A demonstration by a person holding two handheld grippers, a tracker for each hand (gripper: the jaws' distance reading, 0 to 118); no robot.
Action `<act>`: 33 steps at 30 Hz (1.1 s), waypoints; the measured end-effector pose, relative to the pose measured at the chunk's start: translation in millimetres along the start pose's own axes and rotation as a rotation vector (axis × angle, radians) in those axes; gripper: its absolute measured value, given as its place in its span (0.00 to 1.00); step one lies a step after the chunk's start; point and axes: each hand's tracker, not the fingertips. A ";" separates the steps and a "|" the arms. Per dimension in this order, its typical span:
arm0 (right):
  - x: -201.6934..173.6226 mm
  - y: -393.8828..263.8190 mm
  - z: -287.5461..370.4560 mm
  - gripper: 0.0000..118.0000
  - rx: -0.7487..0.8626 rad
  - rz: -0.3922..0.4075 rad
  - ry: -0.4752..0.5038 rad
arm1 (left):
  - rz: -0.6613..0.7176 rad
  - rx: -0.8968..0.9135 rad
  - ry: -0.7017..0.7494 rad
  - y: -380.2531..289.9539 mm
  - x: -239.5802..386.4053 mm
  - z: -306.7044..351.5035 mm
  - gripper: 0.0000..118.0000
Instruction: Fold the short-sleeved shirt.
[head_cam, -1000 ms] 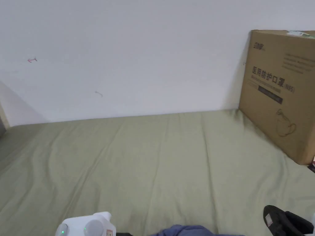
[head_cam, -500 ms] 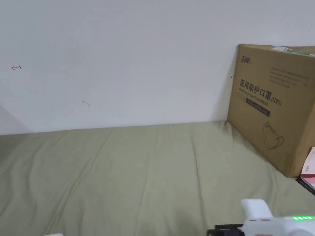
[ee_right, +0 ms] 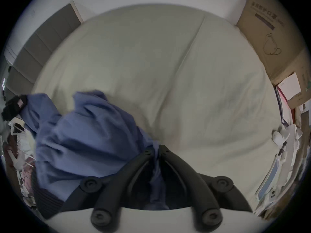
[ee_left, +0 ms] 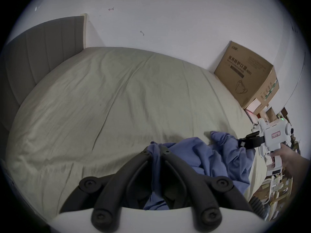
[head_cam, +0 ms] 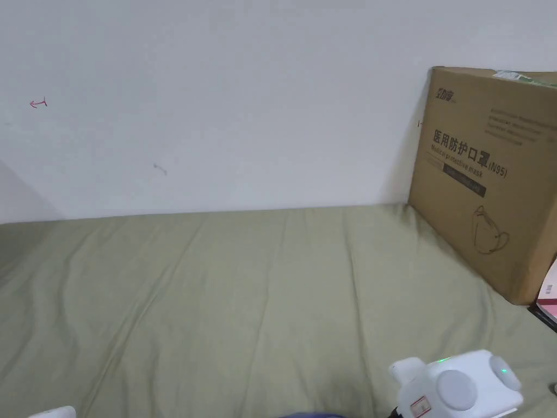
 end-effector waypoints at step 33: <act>87.5 79.8 356.3 0.02 0.777 -0.317 -0.103 | -0.068 0.457 0.054 211.9 19.2 180.7 0.04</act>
